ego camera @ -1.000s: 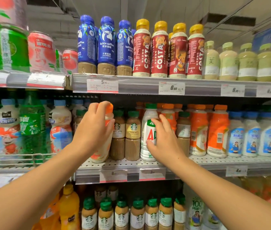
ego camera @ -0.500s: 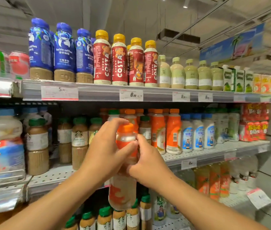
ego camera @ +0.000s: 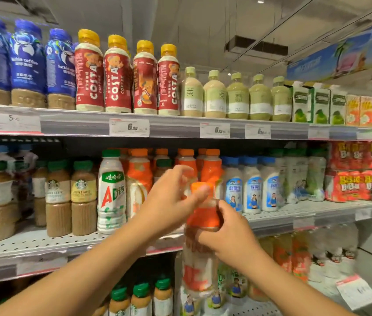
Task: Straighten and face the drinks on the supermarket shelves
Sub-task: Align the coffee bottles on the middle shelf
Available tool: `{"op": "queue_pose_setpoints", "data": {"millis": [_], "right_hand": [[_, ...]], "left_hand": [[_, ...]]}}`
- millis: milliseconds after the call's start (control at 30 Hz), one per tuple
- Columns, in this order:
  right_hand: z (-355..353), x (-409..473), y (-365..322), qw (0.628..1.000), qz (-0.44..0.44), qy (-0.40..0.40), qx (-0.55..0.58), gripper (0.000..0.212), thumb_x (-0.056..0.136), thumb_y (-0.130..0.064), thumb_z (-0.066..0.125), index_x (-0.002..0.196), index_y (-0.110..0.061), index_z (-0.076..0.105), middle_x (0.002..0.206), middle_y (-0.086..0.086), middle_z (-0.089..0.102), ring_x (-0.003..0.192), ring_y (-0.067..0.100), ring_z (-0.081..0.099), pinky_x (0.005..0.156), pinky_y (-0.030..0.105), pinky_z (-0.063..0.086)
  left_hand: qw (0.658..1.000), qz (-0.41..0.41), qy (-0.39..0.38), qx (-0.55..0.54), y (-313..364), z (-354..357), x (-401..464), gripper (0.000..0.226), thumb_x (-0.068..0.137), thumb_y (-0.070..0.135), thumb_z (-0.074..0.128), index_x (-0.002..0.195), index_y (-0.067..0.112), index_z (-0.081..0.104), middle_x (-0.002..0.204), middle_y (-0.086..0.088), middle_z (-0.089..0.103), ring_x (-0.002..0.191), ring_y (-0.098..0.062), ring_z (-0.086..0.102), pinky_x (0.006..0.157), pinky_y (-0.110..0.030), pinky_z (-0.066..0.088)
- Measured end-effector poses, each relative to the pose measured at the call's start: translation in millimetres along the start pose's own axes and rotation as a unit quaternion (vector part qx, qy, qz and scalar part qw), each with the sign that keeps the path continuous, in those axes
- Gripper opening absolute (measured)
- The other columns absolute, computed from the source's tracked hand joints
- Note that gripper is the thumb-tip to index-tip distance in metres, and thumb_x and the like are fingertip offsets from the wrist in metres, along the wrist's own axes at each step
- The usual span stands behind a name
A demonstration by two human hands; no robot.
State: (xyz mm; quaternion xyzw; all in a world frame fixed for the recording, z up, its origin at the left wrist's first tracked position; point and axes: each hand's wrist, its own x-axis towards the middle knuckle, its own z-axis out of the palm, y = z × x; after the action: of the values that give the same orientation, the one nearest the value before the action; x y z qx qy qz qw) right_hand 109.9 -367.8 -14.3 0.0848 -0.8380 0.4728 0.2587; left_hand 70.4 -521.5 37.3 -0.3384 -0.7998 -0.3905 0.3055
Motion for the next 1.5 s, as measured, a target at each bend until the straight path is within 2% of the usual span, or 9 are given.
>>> {"op": "queue_pose_setpoints", "data": {"millis": [133,233,400,667,767,1000,1200,1333,1500], "right_hand": [[-26.8,13.4,30.8,0.999,-0.002,-0.041,0.034,0.057,0.049,-0.06,0.081,0.097,-0.038,0.059,0.091,-0.026,0.069,0.078,-0.003,0.066,0.073,0.028,0.056],[-37.6,24.4,43.6,0.998,-0.004,-0.045,0.049,0.055,0.052,-0.055,0.083,0.097,-0.034,0.06,0.089,-0.017,0.071,0.079,-0.001,0.067,0.075,0.034,0.058],[-42.1,34.3,52.3,0.994,-0.008,-0.069,0.083,0.06,0.05,-0.055,0.083,0.1,-0.033,0.059,0.094,-0.011,0.072,0.083,0.004,0.069,0.078,0.038,0.059],[-47.0,42.1,56.7,0.99,-0.019,-0.094,0.103,0.067,0.047,-0.059,0.082,0.104,-0.036,0.057,0.099,-0.012,0.071,0.087,0.004,0.069,0.08,0.038,0.059],[-48.7,44.3,55.7,0.988,-0.029,-0.103,0.111,0.067,0.048,-0.057,0.083,0.106,-0.037,0.055,0.1,-0.012,0.071,0.088,0.004,0.069,0.081,0.038,0.058],[-48.4,59.9,38.8,0.981,-0.074,-0.106,0.143,0.072,0.056,-0.04,0.089,0.112,-0.046,0.044,0.108,-0.013,0.067,0.093,-0.001,0.067,0.077,0.026,0.056],[-30.7,84.1,17.9,0.978,-0.108,-0.129,0.125,0.068,0.07,-0.035,0.083,0.124,-0.039,0.042,0.117,-0.012,0.061,0.103,0.006,0.063,0.086,0.031,0.053],[-7.9,96.8,6.1,0.982,-0.115,-0.115,0.1,0.057,0.074,-0.031,0.081,0.119,-0.035,0.045,0.107,-0.016,0.062,0.095,-0.002,0.061,0.075,0.018,0.048],[17.1,117.2,-4.3,0.985,-0.106,-0.116,0.067,0.051,0.077,-0.026,0.079,0.119,-0.024,0.049,0.11,-0.006,0.064,0.099,0.01,0.062,0.083,0.029,0.051]], "left_hand": [[0.983,-0.06,0.004,0.173,-22.8,4.3,48.6,0.056,0.091,0.049,0.049,0.138,0.018,0.044,0.136,-0.002,0.043,0.117,-0.02,0.053,0.096,-0.033,0.044],[0.947,-0.108,-0.036,0.301,-40.5,11.2,67.2,0.068,0.087,0.035,0.057,0.146,0.021,0.026,0.153,-0.002,0.021,0.125,-0.031,0.048,0.097,-0.045,0.047],[0.901,-0.188,-0.079,0.383,-52.2,18.6,79.2,0.069,0.081,0.035,0.061,0.141,0.019,0.031,0.15,-0.008,0.031,0.123,-0.035,0.049,0.094,-0.048,0.049],[0.931,-0.173,-0.024,0.321,-43.5,14.7,77.3,0.047,0.089,0.034,0.062,0.122,0.021,0.031,0.091,-0.005,0.058,0.077,-0.021,0.06,0.058,-0.037,0.054],[0.93,-0.147,0.021,0.336,-34.6,14.9,74.3,0.042,0.088,0.045,0.062,0.113,0.024,0.035,0.089,0.0,0.058,0.071,-0.019,0.059,0.048,-0.03,0.044],[0.953,-0.13,0.105,0.252,-14.2,4.5,53.8,0.037,0.089,0.045,0.061,0.116,0.024,0.045,0.102,-0.003,0.063,0.089,-0.024,0.062,0.07,-0.042,0.056],[0.966,-0.082,0.131,0.209,-2.3,-45.7,25.2,0.025,0.087,0.043,0.063,0.103,0.034,0.046,0.093,0.01,0.055,0.075,0.0,0.052,0.052,-0.019,0.04],[0.962,-0.1,0.112,0.228,-10.2,-80.2,-1.4,0.025,0.087,0.043,0.064,0.102,0.032,0.047,0.08,0.016,0.057,0.073,-0.003,0.057,0.055,-0.027,0.047],[0.95,-0.133,0.102,0.264,-30.8,-110.4,-26.5,0.025,0.087,0.042,0.063,0.103,0.031,0.047,0.087,0.006,0.06,0.08,-0.015,0.061,0.064,-0.04,0.056]]}}
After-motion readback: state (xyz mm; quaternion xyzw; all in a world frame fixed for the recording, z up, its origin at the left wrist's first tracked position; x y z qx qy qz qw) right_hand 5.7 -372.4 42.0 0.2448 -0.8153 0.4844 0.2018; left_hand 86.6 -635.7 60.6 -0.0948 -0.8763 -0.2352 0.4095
